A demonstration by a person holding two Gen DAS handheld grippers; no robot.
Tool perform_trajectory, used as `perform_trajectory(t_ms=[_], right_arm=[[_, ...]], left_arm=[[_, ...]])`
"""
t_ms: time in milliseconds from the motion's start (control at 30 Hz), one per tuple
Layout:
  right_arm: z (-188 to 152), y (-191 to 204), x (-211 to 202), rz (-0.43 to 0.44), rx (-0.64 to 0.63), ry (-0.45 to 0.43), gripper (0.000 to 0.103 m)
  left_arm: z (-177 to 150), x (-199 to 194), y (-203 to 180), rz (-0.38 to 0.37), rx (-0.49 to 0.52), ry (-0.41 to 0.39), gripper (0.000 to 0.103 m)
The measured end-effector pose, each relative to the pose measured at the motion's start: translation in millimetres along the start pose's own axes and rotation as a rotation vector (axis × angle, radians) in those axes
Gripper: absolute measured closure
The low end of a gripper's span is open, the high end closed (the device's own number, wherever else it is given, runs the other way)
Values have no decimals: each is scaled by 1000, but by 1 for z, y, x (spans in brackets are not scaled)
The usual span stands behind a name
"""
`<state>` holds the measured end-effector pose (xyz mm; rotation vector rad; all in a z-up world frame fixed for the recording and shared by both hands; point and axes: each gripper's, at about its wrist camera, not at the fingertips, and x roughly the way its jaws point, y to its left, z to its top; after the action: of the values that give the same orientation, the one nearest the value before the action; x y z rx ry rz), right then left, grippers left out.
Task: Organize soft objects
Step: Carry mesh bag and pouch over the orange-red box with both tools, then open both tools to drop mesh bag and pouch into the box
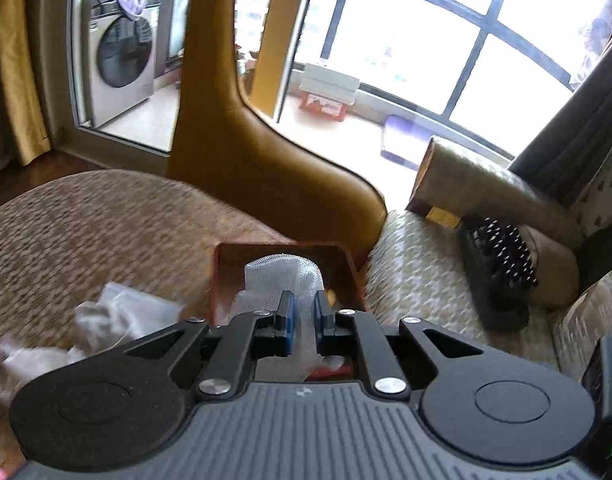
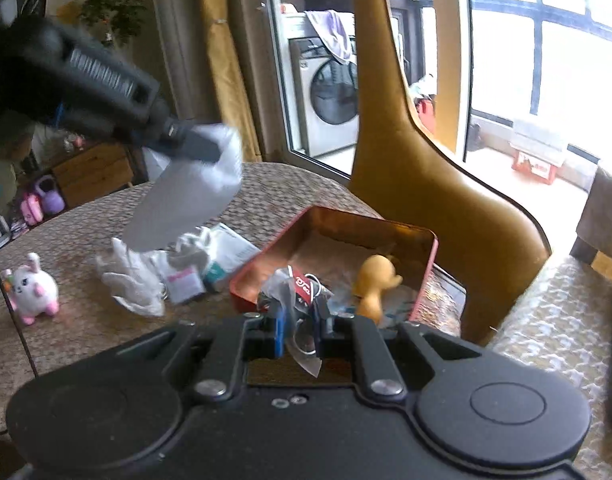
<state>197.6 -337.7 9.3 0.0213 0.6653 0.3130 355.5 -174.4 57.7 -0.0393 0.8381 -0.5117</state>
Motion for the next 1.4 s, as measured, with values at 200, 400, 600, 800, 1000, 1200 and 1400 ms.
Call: perform_trajectory(t_ms=[200,400,600,800,1000,1200,1400], right_arm=[[0,-24,24,-26,37,27,90],[1,-39,50,-32,48,59,90],[4,-42,81,-25,38,104,90],[3,-44,108,-28,38,150,90],[0,-46,121,-22,49,170,87],[2,-48,121,-10,61,169,84],[1,-48,119,-3,70,168,74]], left_arm=[[19,45,-1,-87,-74,-26,93],[26,89,9,-105,-126,-24,93],[14,130,22,-69,-131,44,93],[-4,161,34,-21,-120,114,93],[-13,173,35,-6,-98,148,93],[-18,180,34,20,-85,177,93],[-22,180,32,18,-87,178,72]])
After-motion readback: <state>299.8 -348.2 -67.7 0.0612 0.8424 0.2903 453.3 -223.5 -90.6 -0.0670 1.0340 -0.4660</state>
